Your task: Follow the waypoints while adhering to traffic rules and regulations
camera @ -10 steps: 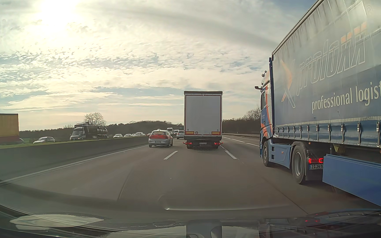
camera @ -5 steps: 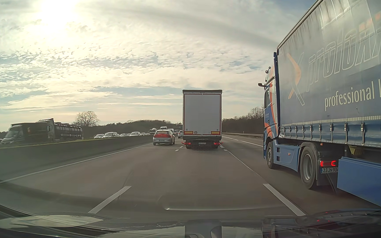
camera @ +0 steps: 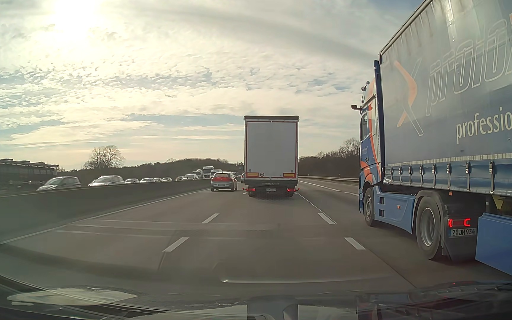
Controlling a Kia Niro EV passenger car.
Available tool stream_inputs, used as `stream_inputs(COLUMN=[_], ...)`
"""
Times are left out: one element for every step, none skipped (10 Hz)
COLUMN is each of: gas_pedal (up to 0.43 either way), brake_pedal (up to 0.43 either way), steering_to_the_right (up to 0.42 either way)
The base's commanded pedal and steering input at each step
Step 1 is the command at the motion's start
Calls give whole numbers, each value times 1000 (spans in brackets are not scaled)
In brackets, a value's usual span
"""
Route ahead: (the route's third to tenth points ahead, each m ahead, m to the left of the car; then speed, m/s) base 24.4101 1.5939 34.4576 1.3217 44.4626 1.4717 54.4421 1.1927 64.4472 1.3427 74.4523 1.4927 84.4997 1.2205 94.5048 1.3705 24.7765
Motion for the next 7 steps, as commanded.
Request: stream_inputs(gas_pedal=[0, 0, 0, 0, 0, 0, 0], brake_pedal=[0, 0, 0, 0, 0, 0, 0], steering_to_the_right=[-2, -2, -2, -2, -2, -2, -2])
